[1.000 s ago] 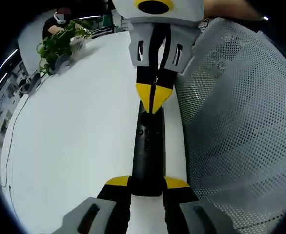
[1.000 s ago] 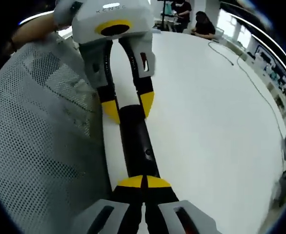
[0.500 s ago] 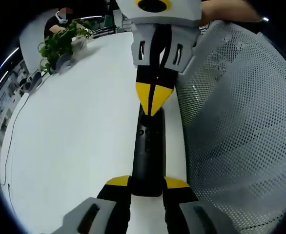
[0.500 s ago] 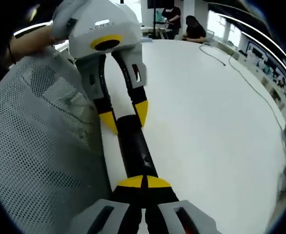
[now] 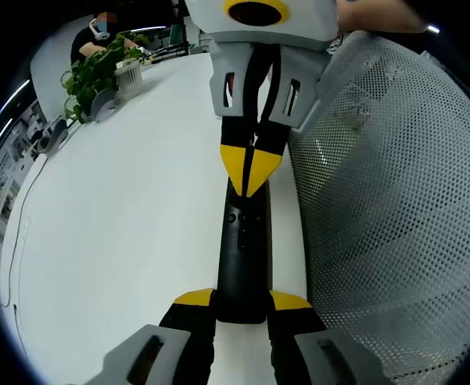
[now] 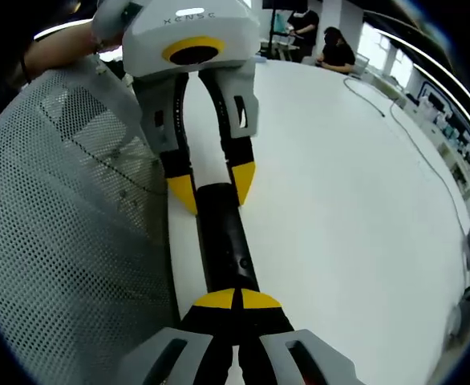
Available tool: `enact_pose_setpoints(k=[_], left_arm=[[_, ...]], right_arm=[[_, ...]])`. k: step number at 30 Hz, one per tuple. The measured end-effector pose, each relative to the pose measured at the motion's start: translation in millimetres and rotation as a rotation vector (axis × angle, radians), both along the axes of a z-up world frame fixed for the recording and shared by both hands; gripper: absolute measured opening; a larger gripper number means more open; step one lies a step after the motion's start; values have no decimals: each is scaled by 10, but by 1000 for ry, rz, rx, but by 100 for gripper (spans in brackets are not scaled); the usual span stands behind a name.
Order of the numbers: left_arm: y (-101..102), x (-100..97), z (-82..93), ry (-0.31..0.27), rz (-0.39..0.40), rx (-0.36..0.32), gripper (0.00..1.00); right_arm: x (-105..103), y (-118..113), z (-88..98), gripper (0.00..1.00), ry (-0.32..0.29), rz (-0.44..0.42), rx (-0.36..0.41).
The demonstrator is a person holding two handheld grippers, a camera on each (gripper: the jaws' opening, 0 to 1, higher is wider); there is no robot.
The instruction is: Press the specified remote control buttons in sequence, fully releasing each button before pressing the next.
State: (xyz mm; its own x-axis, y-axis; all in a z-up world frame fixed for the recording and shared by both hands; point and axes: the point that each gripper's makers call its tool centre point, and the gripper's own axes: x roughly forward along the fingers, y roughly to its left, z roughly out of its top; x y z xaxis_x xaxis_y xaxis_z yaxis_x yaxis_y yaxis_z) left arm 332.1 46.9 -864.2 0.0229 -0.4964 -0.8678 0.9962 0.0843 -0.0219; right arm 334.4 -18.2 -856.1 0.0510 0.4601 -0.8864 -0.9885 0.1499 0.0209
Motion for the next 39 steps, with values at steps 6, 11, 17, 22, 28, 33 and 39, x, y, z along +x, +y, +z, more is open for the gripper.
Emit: enact_pose_setpoints(k=[6, 11, 17, 22, 28, 33, 39], left_arm=[[0, 0, 1, -1, 3, -2, 25], [1, -3, 2, 0, 5, -2, 25], [3, -4, 3, 3, 7, -4, 25], [3, -4, 2, 3, 7, -5, 25], [4, -5, 3, 7, 5, -3, 25], [3, -4, 6, 8, 15, -13, 25], [0, -3, 8, 17, 29, -19, 25]], right_arm=[[-10, 0, 18, 0, -8, 25, 16], [31, 104, 123, 0, -17, 21, 79], [-18, 106, 10, 0, 4, 94, 24], [-9, 112, 3, 0, -31, 164, 8], [-11, 110, 4, 0, -37, 179, -4], [-5, 101, 23, 0, 8, 147, 30], [1, 86, 20, 3, -19, 165, 22]])
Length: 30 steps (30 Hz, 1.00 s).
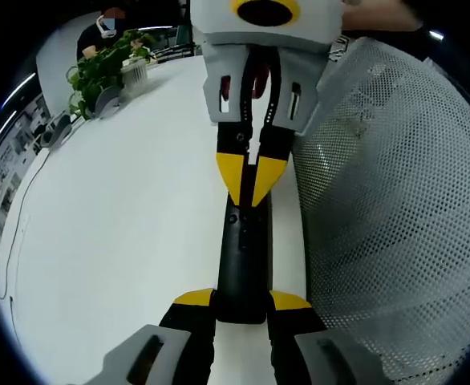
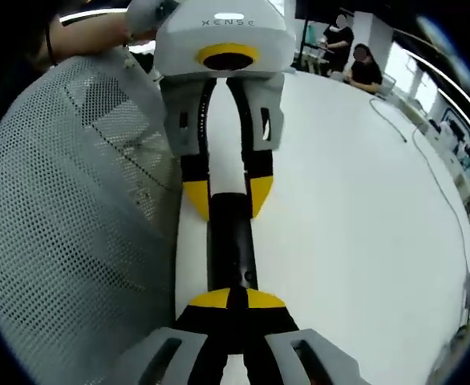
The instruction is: Press the specified remote control buttons in sequence, fully releasing each button before pressing the next.
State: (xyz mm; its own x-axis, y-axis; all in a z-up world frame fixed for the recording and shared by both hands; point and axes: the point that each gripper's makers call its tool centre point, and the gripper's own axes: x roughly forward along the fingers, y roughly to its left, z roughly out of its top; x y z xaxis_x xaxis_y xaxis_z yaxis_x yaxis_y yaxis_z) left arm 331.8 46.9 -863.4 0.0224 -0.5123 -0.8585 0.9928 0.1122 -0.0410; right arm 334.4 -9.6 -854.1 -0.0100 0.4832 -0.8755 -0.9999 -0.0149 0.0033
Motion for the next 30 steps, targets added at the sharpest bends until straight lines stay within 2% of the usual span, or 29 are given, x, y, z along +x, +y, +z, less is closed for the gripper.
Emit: enact_pose_setpoints(k=[9, 13, 15, 16, 22, 26, 30], left_arm=[[1, 1, -2, -5, -11, -2, 25], [1, -1, -2, -11, -22, 1, 25], [1, 0, -4, -11, -27, 3, 25], [2, 1, -4, -9, -29, 4, 25], [-10, -9, -11, -25, -56, 29, 24], [0, -2, -11, -25, -56, 32, 24], [1, -2, -11, -24, -55, 28, 24]], right_arm=[[-6, -21, -1, 4, 15, 35, -5], [-12, -16, -18, 4, -3, 83, -23], [-3, -21, -17, 4, 11, 82, -15], [-2, -17, -14, 4, 41, 58, -5], [-11, -10, -12, 4, 22, 76, -52], [-1, -33, -6, 5, 41, 52, -46], [-23, -78, -7, 7, 34, 52, -45]])
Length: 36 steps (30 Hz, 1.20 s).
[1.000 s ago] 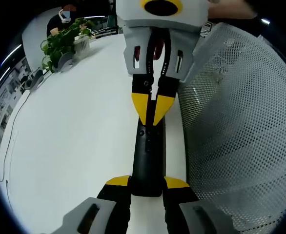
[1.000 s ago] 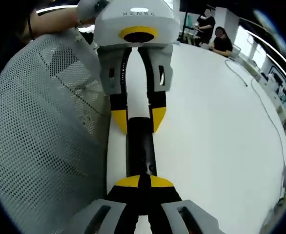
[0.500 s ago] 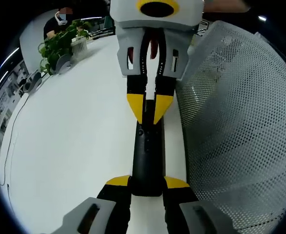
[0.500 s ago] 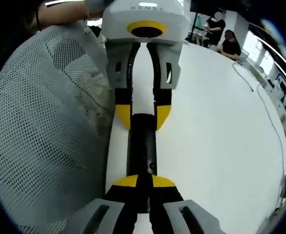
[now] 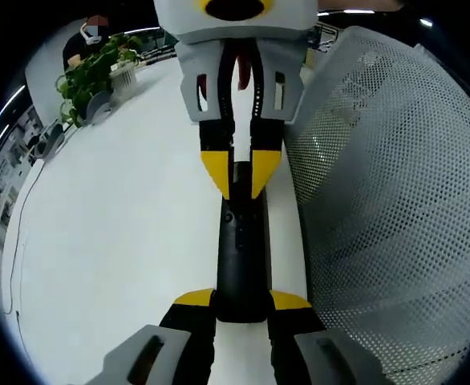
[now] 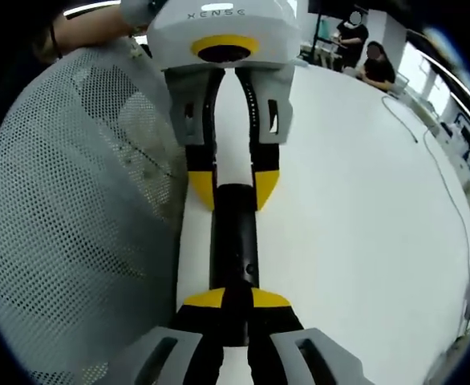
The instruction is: Press the specified remote control buttons in sequence, fully releasing each button before pressing the next.
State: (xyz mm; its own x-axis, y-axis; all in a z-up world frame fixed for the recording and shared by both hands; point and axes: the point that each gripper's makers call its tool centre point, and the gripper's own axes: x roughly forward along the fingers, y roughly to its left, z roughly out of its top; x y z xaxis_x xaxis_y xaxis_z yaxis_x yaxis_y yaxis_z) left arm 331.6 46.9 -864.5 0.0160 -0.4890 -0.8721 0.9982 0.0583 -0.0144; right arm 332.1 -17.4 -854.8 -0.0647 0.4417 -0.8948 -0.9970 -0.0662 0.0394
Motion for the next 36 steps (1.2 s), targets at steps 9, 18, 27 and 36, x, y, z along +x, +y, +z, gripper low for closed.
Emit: enact_pose_setpoints(k=[9, 18, 27, 36], left_arm=[[-7, -1, 0, -2, -5, 6, 24], [7, 5, 3, 6, 8, -4, 24], [3, 6, 3, 1, 3, 0, 24], [-3, 4, 0, -4, -10, 25, 24]], right_arm=[[10, -1, -22, 5, -21, -12, -27], [23, -20, 5, 6, 11, -58, -10], [26, -60, -8, 4, -27, -70, -2], [12, -52, -23, 4, -81, -55, -26]])
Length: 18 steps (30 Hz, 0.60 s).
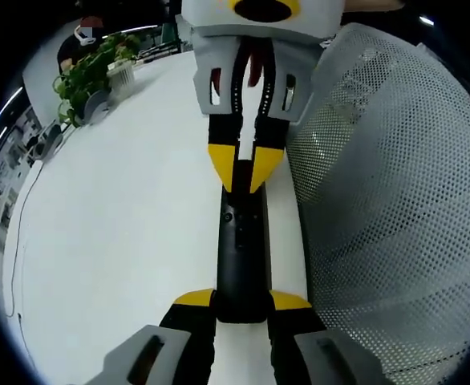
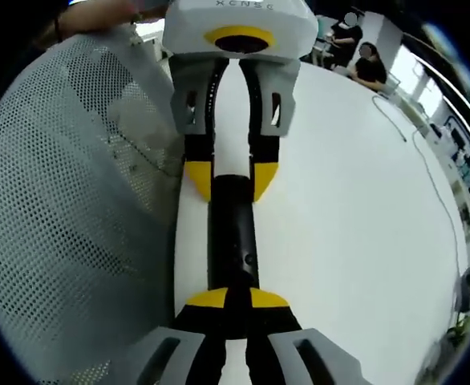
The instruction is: Press the specified remote control buttons in sequence, fully releasing each button before pressing the next.
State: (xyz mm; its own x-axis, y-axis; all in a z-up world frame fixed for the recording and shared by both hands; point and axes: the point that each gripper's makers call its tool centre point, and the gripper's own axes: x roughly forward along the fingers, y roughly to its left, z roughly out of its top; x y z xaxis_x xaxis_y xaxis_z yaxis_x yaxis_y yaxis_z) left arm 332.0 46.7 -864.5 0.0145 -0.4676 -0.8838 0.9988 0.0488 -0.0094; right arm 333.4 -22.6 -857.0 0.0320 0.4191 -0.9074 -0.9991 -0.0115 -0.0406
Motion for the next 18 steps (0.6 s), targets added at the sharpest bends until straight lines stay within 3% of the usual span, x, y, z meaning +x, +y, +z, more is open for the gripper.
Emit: enact_pose_setpoints(k=[3, 5, 8, 18], left_arm=[[1, 0, 0, 1, 4, 3, 24], [1, 0, 1, 2, 9, 0, 24], [2, -4, 4, 3, 15, -6, 24], [1, -3, 3, 4, 17, -8, 24]], right_arm=[[11, -3, 17, 4, 3, -9, 2], [26, -3, 24, 4, 41, -96, 24], [-1, -24, 19, 4, 7, -39, 25], [-16, -43, 10, 4, -11, -42, 0]])
